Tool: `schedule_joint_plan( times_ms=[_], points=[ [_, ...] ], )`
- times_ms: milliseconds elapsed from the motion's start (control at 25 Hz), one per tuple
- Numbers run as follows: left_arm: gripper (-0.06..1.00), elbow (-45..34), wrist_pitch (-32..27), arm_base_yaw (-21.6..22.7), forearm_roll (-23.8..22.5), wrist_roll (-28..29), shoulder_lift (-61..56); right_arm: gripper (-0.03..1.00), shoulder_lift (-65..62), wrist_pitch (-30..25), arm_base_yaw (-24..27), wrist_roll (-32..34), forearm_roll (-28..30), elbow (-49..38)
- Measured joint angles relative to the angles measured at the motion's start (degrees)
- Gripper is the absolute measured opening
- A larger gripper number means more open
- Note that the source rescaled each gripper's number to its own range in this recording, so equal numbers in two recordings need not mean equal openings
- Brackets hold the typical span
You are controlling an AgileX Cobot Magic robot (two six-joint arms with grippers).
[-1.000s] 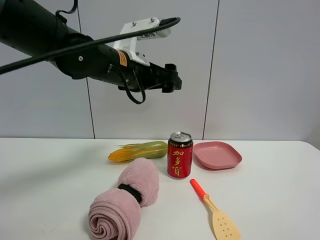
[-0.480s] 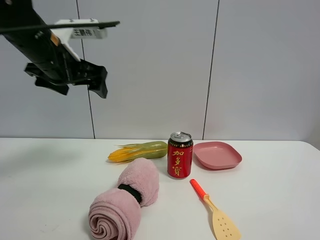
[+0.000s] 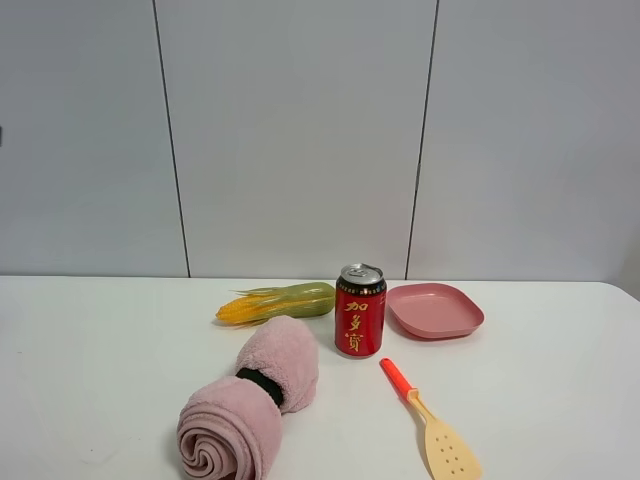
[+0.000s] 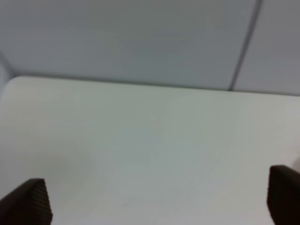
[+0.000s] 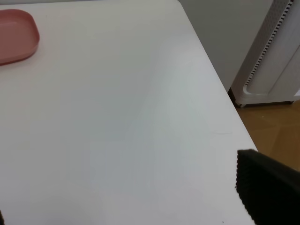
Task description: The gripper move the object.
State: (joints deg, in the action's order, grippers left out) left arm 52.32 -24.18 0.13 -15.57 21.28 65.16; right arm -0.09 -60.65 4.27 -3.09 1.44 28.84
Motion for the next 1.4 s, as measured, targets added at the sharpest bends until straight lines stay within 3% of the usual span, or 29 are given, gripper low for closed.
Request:
schedule_joint_plan(
  times_ms=[160, 400, 760, 920, 1160, 1400],
  points=[
    [0.75, -5.33, -3.91, 2.80, 0.48, 0.06, -11.77, 1.00, 0.00, 0.00, 0.00, 0.00, 0.00, 0.00],
    [0.75, -11.57, -12.07, 3.31, 2.11, 0.01, -30.44, 1.00, 0.00, 0.00, 0.00, 0.00, 0.00, 0.00],
    [0.75, -11.99, -35.59, 3.31, 3.52, -6.83, -53.14, 1.00, 0.00, 0.00, 0.00, 0.00, 0.00, 0.00],
    [0.75, -11.99, -42.76, 3.31, 6.00, -7.94, -59.28, 1.00, 0.00, 0.00, 0.00, 0.00, 0.00, 0.00],
    [0.88, -11.99, -45.12, 3.31, 8.03, -14.09, -64.59, 1.00, 0.00, 0.00, 0.00, 0.00, 0.00, 0.00],
    [0.91, -13.35, -45.33, 3.31, 10.96, -22.77, -65.52, 1.00, 0.00, 0.00, 0.00, 0.00, 0.00, 0.00]
  ],
)
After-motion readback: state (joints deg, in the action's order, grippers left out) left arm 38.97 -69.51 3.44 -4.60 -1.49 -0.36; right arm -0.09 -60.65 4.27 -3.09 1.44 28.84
